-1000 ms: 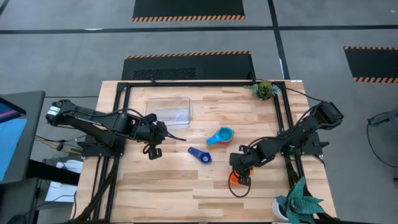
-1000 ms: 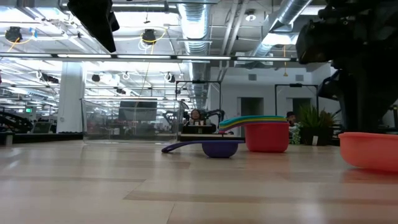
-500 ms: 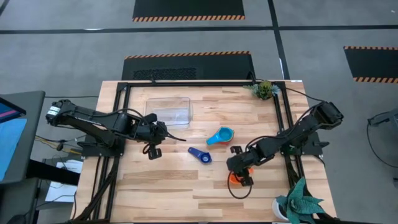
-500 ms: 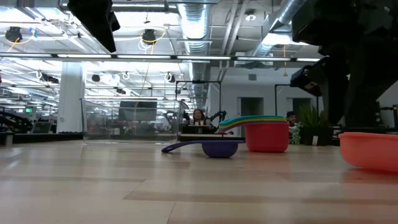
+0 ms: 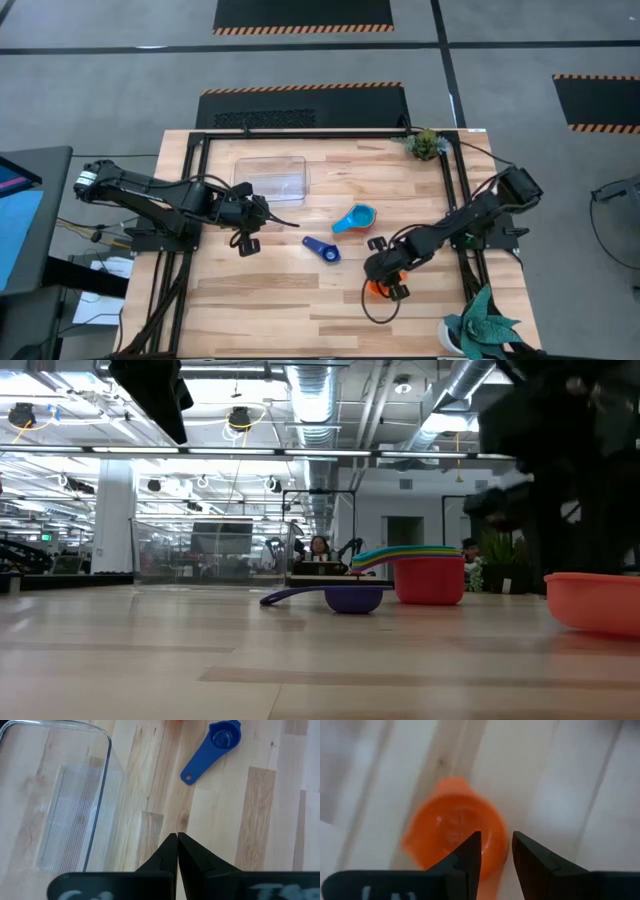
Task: Nest measuring cups in basket
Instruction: Stack the orange measuring cup on top of the light blue measuring cup
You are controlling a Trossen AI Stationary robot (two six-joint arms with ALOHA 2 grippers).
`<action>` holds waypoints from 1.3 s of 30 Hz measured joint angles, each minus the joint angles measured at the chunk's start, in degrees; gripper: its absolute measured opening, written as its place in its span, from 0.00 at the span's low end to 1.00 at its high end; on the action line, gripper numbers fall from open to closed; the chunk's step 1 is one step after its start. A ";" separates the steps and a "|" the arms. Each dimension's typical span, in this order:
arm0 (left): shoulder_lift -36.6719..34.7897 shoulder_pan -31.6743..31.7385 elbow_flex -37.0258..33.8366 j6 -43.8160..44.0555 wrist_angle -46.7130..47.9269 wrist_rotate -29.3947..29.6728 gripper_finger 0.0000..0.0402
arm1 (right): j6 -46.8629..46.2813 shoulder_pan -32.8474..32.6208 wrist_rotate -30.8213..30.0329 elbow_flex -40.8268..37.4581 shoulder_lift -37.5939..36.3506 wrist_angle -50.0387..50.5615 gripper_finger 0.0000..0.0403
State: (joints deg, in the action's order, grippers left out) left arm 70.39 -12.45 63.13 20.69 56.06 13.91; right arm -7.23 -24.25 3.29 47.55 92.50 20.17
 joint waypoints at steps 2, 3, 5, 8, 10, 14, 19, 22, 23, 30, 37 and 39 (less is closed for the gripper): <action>0.00 0.00 0.00 0.00 -0.12 0.00 0.00 | -0.13 0.04 0.00 -0.04 1.62 0.24 0.33; 0.00 0.00 0.00 0.00 -0.11 0.00 0.00 | -0.18 0.04 0.00 0.05 2.20 0.32 0.33; 0.00 -0.01 0.00 0.00 -0.12 0.00 0.00 | -0.23 0.04 0.00 0.85 3.60 0.20 0.33; 0.00 0.00 0.00 0.01 -0.12 0.00 0.00 | -1.50 0.05 0.02 2.58 5.12 1.09 0.30; 0.00 -0.02 0.00 0.02 -0.10 0.00 0.00 | -3.66 0.44 0.06 3.62 5.84 0.93 0.26; 0.00 -0.02 0.00 0.04 -0.12 0.23 0.00 | -12.32 1.81 0.04 4.99 6.73 -0.10 0.11; 0.02 -0.02 -0.02 0.13 -0.25 0.46 0.00 | -27.79 4.27 -0.31 5.12 6.92 -0.10 0.04; 0.02 -0.01 -0.02 0.15 -0.27 0.46 0.00 | -33.73 5.35 -0.54 5.09 6.58 -0.52 0.03; 0.02 0.00 -0.02 0.15 -0.25 0.46 0.00 | -35.11 5.60 -0.58 5.07 6.15 -0.82 0.03; 0.02 -0.02 -0.02 0.45 -0.25 2.83 0.00 | -50.58 7.67 -2.08 5.09 0.73 -1.44 0.03; 0.02 -0.02 -0.02 1.13 -0.24 5.56 0.00 | -63.97 7.93 -12.64 5.09 -6.84 -0.25 0.03; 0.02 0.00 -0.02 2.30 -0.25 5.90 0.00 | -68.62 7.91 -16.45 5.11 -8.66 1.16 0.03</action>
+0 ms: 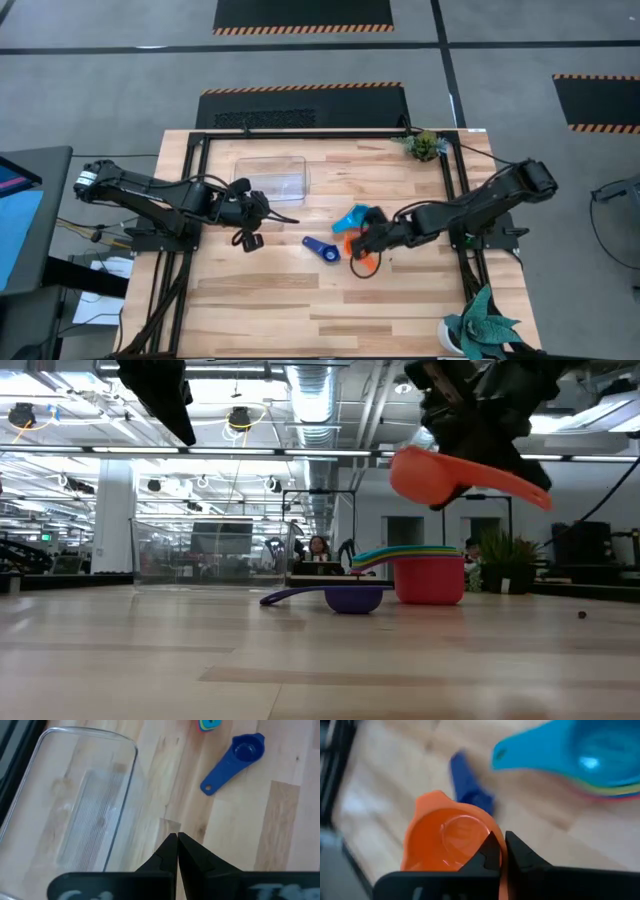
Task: Nest measuring cups in basket
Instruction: Stack the orange measuring cup on top of the light blue measuring cup
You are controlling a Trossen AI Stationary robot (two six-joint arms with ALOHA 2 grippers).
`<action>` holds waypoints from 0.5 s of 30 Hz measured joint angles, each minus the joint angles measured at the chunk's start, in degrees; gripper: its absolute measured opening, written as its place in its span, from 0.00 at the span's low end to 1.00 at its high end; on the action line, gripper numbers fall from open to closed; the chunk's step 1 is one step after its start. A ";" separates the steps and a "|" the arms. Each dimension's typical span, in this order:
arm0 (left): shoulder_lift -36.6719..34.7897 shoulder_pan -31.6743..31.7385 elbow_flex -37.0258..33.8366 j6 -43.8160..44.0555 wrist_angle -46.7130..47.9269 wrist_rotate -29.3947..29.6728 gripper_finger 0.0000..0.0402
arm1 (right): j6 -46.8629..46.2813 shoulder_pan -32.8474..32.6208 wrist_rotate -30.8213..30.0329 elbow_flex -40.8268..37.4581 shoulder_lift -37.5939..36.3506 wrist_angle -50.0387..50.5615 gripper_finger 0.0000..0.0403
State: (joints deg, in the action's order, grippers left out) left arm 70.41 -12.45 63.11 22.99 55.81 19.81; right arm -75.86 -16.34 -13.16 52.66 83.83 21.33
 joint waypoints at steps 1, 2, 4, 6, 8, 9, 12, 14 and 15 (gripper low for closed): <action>0.00 0.00 0.00 0.54 0.02 0.17 0.00 | -2.83 0.01 -2.14 -0.01 -0.90 1.36 0.03; 0.00 0.00 0.00 1.05 0.02 0.28 0.00 | -5.53 0.01 -4.19 -0.02 -1.65 2.13 0.03; 0.00 -0.02 0.00 2.20 0.12 0.36 0.00 | -11.07 0.03 -7.26 -0.02 -2.64 3.50 0.03; 0.00 0.00 0.00 3.43 0.15 0.59 0.00 | -16.37 0.03 -9.13 -0.02 -3.25 5.96 0.03; 0.00 0.00 0.00 4.86 0.15 1.56 0.00 | -22.43 0.01 -10.63 -0.02 -3.32 7.14 0.03; 0.00 -0.02 0.00 5.55 0.15 2.25 0.00 | -25.15 0.01 -11.15 -0.02 -3.32 8.43 0.03; 0.00 -0.02 0.00 7.32 0.20 4.83 0.00 | -34.67 0.01 -13.60 -0.02 -2.33 9.99 0.03; 0.00 0.00 0.00 8.22 0.22 6.61 0.00 | -39.18 0.01 -15.03 -0.04 -1.86 11.84 0.03; 0.00 0.00 0.00 8.50 0.24 7.23 0.00 | -41.03 0.18 -15.55 -0.04 -2.00 12.67 0.03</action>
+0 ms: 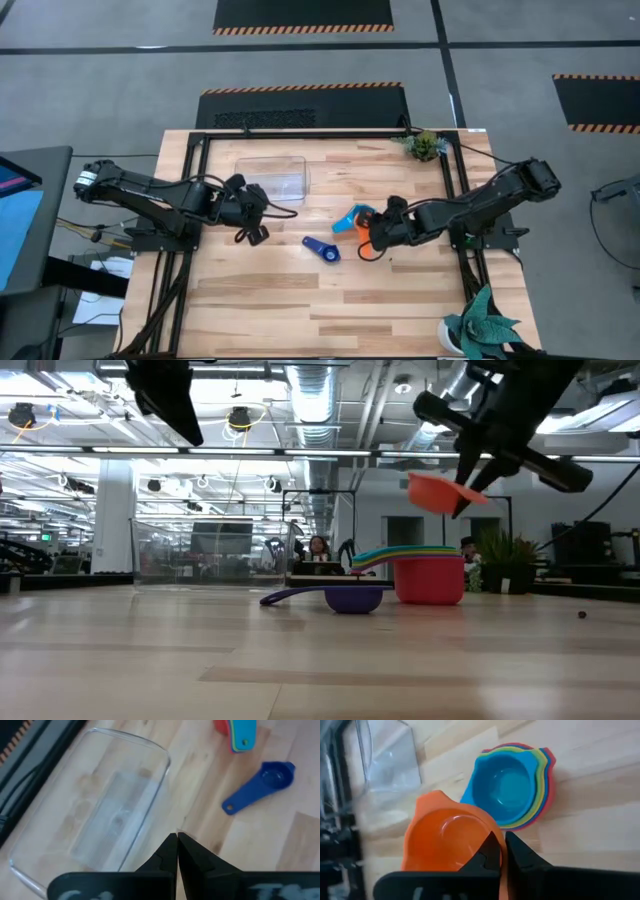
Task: Nest measuring cups in basket
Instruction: Stack the orange measuring cup on top of the light blue measuring cup
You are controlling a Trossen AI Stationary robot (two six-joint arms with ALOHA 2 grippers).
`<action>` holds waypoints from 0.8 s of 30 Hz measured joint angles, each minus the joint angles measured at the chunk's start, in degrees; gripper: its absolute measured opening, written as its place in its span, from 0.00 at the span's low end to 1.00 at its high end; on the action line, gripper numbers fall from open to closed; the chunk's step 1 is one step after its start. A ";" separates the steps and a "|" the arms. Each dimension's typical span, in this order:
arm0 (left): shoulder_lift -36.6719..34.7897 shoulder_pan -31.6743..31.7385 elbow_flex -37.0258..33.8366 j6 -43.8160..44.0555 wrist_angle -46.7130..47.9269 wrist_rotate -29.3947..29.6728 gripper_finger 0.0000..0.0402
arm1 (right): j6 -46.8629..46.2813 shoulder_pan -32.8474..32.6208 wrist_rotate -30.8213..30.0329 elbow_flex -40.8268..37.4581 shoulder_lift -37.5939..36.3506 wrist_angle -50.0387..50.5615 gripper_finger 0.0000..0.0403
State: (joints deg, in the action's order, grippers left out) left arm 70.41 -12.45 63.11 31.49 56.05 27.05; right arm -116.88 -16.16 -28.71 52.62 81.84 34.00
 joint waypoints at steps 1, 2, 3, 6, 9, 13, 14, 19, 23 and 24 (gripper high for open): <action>0.00 0.00 0.00 0.21 -0.02 0.50 0.00 | -1.09 0.36 -0.12 0.03 0.20 0.04 0.03; 0.00 0.00 0.00 0.28 0.00 0.76 0.00 | -1.63 0.72 -0.14 0.14 0.89 0.33 0.03; 0.00 0.00 0.00 0.30 -0.02 0.83 0.00 | -2.16 1.10 -0.08 0.05 1.39 1.59 0.03; 0.00 0.00 0.00 0.30 -0.02 0.81 0.00 | -4.14 2.28 -0.12 -0.02 1.53 4.31 0.02; 0.00 0.00 0.00 0.30 -0.02 0.81 0.00 | -4.78 3.73 0.16 -0.02 1.98 4.77 0.02; -0.02 0.00 0.00 -0.33 -0.08 0.81 0.00 | -3.43 5.72 0.15 0.00 1.89 3.91 0.03; -0.02 0.00 0.00 -0.59 -0.08 0.81 0.00 | -3.33 6.07 0.13 0.00 1.89 3.84 0.03; -0.02 0.00 0.00 -0.77 -0.06 0.81 0.00 | -1.88 7.80 0.58 0.00 1.86 2.95 0.03; -0.02 0.00 0.00 -0.77 -0.06 0.81 0.00 | 1.09 8.54 1.49 0.00 1.86 1.67 0.08; -0.02 0.00 0.00 -0.77 -0.06 0.81 0.00 | 1.89 8.79 1.68 0.00 1.86 1.26 0.10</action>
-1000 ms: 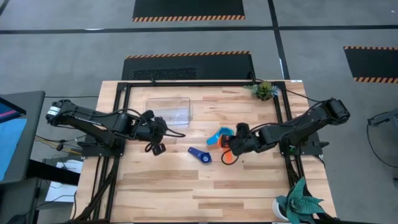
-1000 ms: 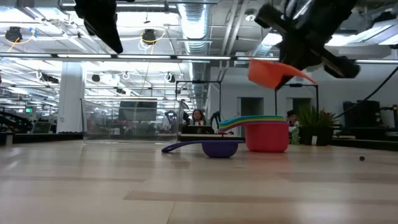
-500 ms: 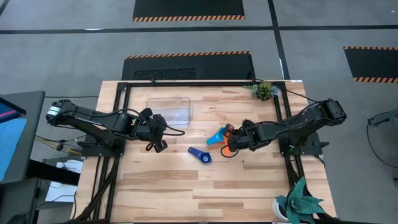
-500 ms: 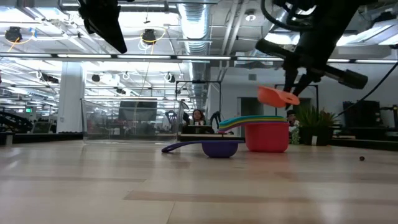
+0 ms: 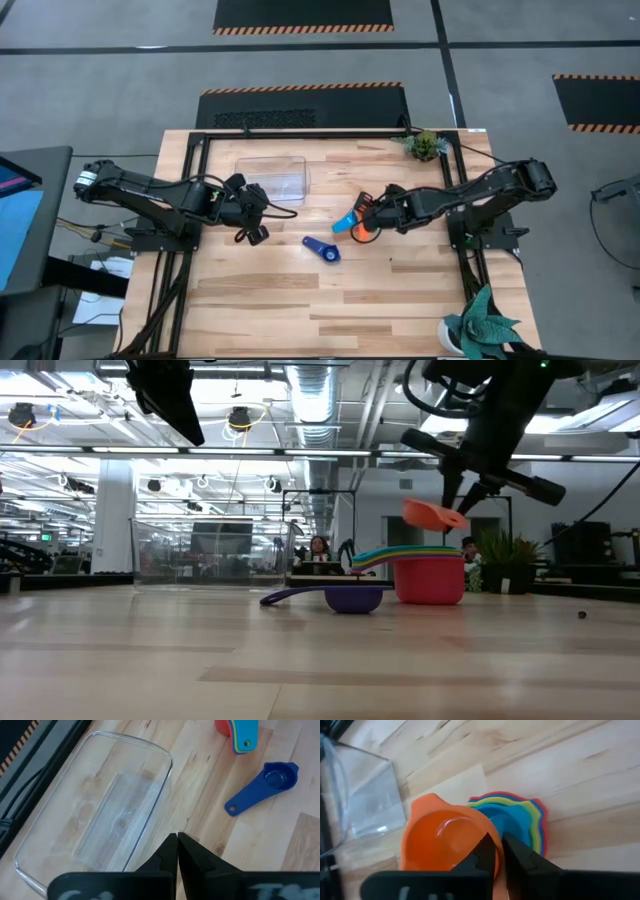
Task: Nest measuring cups in basket
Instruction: Stack the orange measuring cup on top of the light blue measuring cup
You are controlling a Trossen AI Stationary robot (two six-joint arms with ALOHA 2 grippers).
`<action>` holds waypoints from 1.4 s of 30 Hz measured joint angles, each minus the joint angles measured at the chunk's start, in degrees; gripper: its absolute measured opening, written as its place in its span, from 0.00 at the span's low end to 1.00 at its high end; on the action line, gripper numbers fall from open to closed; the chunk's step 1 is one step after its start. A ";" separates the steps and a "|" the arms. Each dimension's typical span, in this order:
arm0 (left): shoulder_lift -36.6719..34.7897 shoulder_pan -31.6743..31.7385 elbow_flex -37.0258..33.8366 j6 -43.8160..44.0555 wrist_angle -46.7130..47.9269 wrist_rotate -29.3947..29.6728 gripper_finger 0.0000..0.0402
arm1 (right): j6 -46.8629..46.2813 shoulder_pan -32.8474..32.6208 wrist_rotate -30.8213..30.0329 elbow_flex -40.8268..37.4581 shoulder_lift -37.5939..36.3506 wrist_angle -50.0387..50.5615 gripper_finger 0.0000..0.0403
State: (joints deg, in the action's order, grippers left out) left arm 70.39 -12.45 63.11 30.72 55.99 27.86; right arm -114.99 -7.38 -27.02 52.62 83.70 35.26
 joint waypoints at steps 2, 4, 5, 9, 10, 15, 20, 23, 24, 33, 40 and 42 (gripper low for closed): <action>0.00 0.00 0.00 0.00 -0.02 0.00 0.00 | 1.31 0.09 0.13 0.00 0.00 -1.47 0.13; 0.00 0.00 0.00 -0.02 -0.04 0.00 0.00 | 1.46 0.09 0.12 0.00 0.00 -1.91 0.16; 0.00 0.00 0.00 -0.02 -0.04 -0.02 0.00 | 1.50 0.09 0.11 0.00 0.00 -1.76 0.17; 0.00 0.00 0.00 0.00 -0.02 0.00 0.00 | 2.11 0.09 0.14 0.00 0.00 -1.22 0.20; 0.00 0.00 0.00 0.02 -0.04 -0.02 0.00 | 2.71 0.09 0.16 0.00 0.00 -1.26 0.21; 0.00 0.00 0.00 0.02 -0.04 -0.18 0.00 | 3.41 -0.15 0.20 0.00 0.00 -1.31 0.28; 0.00 0.00 0.00 0.02 -0.02 -0.20 0.00 | 4.52 -0.28 1.99 0.00 0.00 -1.47 0.35; 0.00 0.00 0.00 0.04 -0.02 -0.22 0.00 | 4.49 -0.88 2.47 0.00 0.00 -1.47 0.39; 0.00 0.00 0.00 0.04 -0.02 -0.22 0.00 | 4.49 -1.12 2.49 0.00 0.00 -1.46 0.40; 0.00 0.00 0.00 0.07 -0.02 -0.35 0.00 | 9.49 -2.58 2.55 0.00 0.00 -4.95 0.47; 0.00 0.00 0.00 -0.69 -0.02 -0.35 0.00 | 29.50 -6.48 5.96 0.00 -0.02 -14.06 0.45; 0.00 0.00 0.00 -0.72 -0.02 -0.35 0.00 | 34.72 -7.49 9.37 0.00 -0.02 -13.91 0.44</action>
State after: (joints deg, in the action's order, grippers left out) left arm 70.39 -12.45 63.11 30.00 55.96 27.51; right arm -80.27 -14.87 -17.66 52.62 83.68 21.35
